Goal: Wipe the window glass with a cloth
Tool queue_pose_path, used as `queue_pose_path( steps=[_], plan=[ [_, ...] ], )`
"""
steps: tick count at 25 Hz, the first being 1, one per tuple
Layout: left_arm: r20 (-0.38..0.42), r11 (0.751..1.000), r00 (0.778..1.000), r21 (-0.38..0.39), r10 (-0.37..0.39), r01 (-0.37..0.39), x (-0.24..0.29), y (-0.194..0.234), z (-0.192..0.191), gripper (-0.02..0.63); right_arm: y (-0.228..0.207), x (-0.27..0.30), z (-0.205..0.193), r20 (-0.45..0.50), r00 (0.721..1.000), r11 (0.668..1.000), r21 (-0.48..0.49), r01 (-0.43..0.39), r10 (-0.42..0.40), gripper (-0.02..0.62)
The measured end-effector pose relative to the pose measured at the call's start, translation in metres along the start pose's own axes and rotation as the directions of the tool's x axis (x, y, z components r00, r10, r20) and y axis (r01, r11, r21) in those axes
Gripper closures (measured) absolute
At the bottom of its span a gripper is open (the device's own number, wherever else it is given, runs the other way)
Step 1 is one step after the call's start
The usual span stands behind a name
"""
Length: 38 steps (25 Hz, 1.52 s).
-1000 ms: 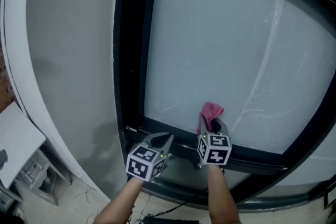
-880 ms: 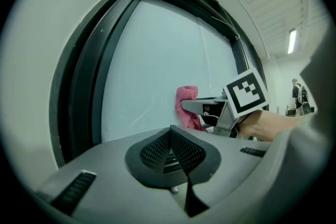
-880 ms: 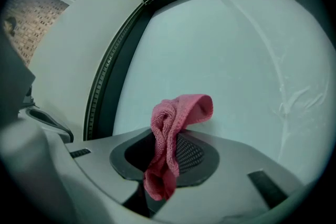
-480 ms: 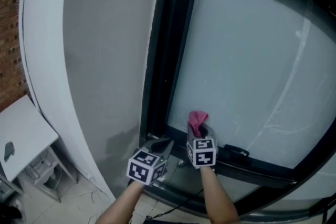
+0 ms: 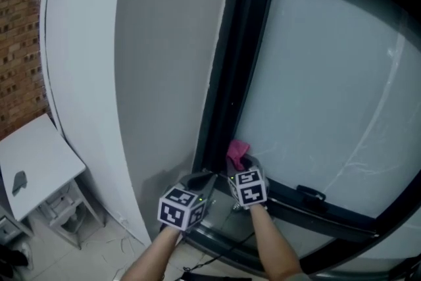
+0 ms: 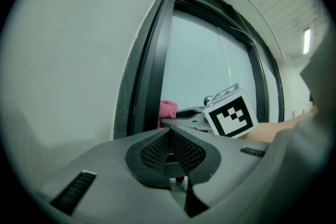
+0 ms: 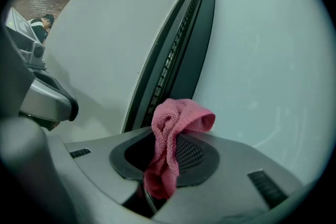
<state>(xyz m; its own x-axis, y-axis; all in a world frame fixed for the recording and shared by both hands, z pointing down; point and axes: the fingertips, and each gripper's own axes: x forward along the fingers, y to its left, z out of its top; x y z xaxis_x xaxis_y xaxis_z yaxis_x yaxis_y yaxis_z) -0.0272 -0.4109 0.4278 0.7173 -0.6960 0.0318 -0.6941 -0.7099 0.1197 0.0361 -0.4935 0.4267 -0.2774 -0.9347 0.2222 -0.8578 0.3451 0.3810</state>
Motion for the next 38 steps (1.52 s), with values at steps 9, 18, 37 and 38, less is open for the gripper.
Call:
queue_pose_path(
  steps=[9, 18, 37, 38],
  plan=[
    [0.009, 0.996, 0.996, -0.005, -0.094, 0.094, 0.013, -0.032, 0.007, 0.598, -0.062, -0.036, 0.030, 0.044, 0.985, 0.984, -0.041, 0.171, -0.169, 0.503],
    [0.003, 0.968, 0.969, 0.029, -0.248, 0.248, 0.059, -0.119, 0.018, 0.598, -0.163, -0.146, 0.046, 0.159, 0.909, 0.922, 0.020, 0.388, -0.386, 0.503],
    [-0.042, 0.876, 0.884, 0.118, -0.465, 0.467, 0.123, -0.291, 0.023, 0.598, -0.341, -0.380, -0.048, 0.131, 0.647, 0.645, 0.352, 0.678, -0.751, 0.502],
    [-0.045, 0.871, 0.879, 0.124, -0.474, 0.476, 0.125, -0.299, 0.023, 0.598, -0.349, -0.393, -0.058, 0.121, 0.627, 0.621, 0.370, 0.691, -0.770, 0.503]
  ],
)
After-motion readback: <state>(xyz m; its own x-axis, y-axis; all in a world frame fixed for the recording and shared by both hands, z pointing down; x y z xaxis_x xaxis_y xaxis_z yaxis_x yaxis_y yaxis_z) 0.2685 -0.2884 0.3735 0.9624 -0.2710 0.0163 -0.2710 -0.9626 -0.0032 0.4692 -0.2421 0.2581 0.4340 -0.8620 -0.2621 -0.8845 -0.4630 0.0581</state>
